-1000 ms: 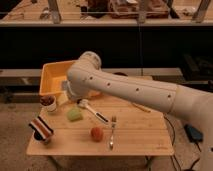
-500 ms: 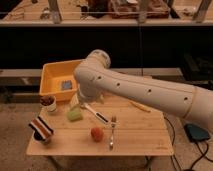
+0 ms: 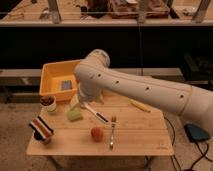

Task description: Place apple in table surface

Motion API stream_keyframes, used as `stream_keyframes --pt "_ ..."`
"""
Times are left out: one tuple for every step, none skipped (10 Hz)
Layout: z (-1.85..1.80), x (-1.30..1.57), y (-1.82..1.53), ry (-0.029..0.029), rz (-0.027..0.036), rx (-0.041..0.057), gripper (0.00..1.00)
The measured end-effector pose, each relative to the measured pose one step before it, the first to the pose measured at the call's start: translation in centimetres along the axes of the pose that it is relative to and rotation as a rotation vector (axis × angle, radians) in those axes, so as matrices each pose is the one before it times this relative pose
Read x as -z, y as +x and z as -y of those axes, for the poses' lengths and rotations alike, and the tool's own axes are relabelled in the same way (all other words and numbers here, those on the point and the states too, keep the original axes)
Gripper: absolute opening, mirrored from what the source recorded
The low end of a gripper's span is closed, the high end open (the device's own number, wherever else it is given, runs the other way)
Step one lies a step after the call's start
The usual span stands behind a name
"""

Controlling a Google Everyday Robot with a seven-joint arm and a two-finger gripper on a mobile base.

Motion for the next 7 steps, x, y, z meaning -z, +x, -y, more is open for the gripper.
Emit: stream_keyframes --pt "-0.455 -2.155 -0.424 0.00092 0.05071 -0.00843 0.8" --pt "-0.356 -1.62 -0.311 0.00086 0.02803 -0.00353 0.8" --pt "-0.476 -1.974 -0.367 -0.00094 0.03051 -0.00647 0.8" --pt "-0.377 -2.998 -0.523 0.00351 0.04516 -0.01186 0.8" --pt "-0.186 -2.599 -0.376 0.00507 0.03473 -0.01134 0.8" --pt "-0.298 -2.024 -0.268 0.00841 0.0206 -0.01166 0.8" --pt "-0.501 -2.988 -0.357 0.01631 0.01941 -0.02099 0.8"
